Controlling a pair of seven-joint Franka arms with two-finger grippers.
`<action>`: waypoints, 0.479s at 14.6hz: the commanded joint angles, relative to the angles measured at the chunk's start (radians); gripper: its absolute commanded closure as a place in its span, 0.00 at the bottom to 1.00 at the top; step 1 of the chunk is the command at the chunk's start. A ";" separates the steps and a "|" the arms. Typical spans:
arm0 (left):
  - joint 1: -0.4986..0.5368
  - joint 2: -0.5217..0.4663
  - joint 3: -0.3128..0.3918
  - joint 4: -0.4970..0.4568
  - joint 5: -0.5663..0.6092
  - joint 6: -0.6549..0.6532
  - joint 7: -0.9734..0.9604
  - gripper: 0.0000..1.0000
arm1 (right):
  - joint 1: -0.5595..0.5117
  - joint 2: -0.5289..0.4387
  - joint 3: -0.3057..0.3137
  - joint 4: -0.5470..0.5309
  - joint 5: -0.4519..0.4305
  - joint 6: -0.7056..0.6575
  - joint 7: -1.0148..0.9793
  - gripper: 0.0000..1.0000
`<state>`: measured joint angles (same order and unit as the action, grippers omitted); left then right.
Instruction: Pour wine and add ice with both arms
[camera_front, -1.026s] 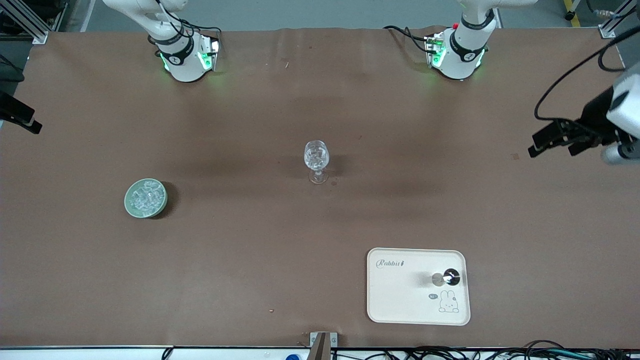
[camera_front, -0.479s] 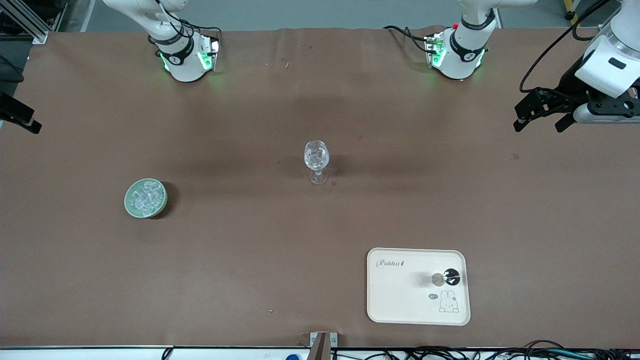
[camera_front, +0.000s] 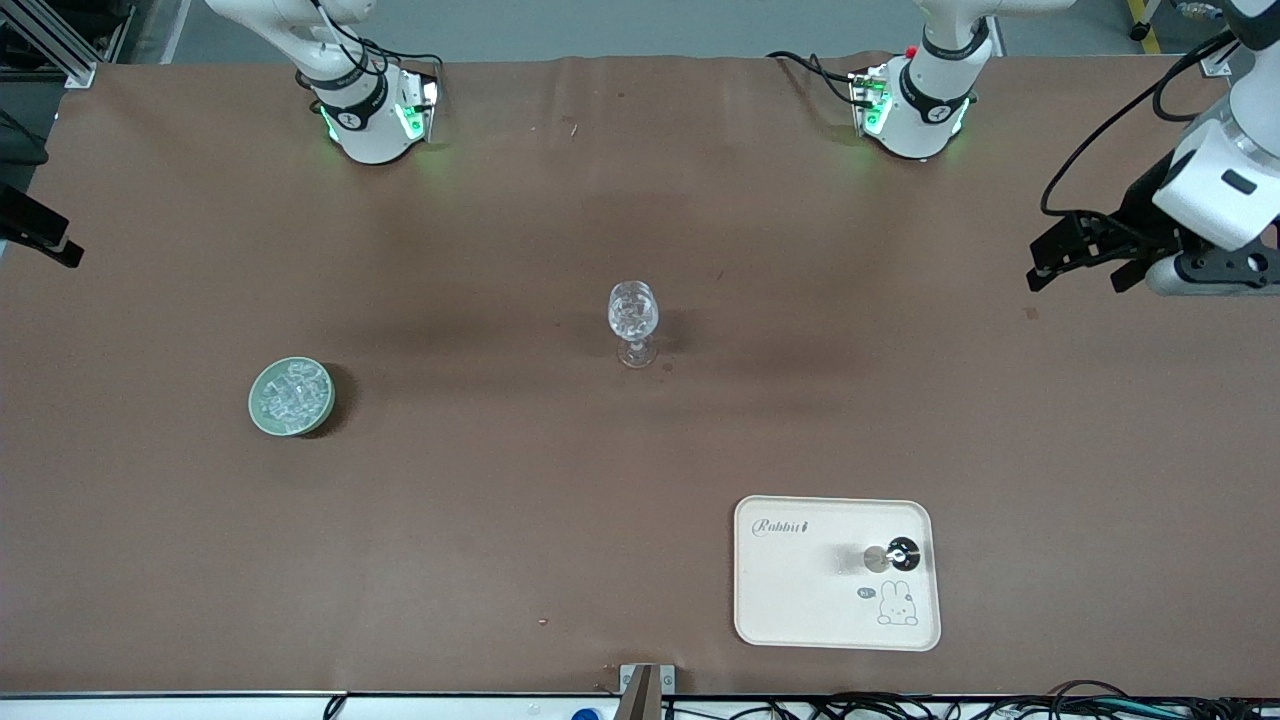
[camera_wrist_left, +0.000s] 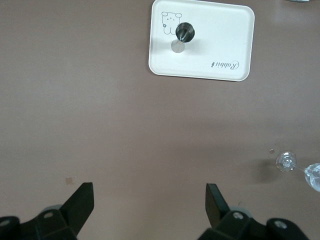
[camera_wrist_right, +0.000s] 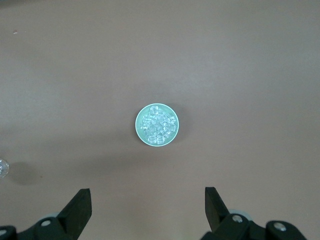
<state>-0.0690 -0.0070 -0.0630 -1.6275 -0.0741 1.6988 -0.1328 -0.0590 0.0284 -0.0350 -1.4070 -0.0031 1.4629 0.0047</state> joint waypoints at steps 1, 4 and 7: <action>0.000 0.013 -0.003 0.029 0.045 -0.030 0.025 0.01 | -0.013 -0.031 0.015 -0.033 -0.003 0.004 -0.005 0.00; 0.001 0.012 -0.014 0.020 0.054 -0.027 0.025 0.01 | -0.012 -0.031 0.018 -0.033 -0.003 0.004 0.003 0.00; 0.001 0.013 -0.014 0.020 0.054 -0.025 0.025 0.01 | -0.012 -0.033 0.020 -0.033 -0.003 0.004 0.003 0.00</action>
<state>-0.0690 0.0056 -0.0722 -1.6219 -0.0410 1.6894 -0.1191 -0.0589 0.0284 -0.0302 -1.4071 -0.0031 1.4629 0.0048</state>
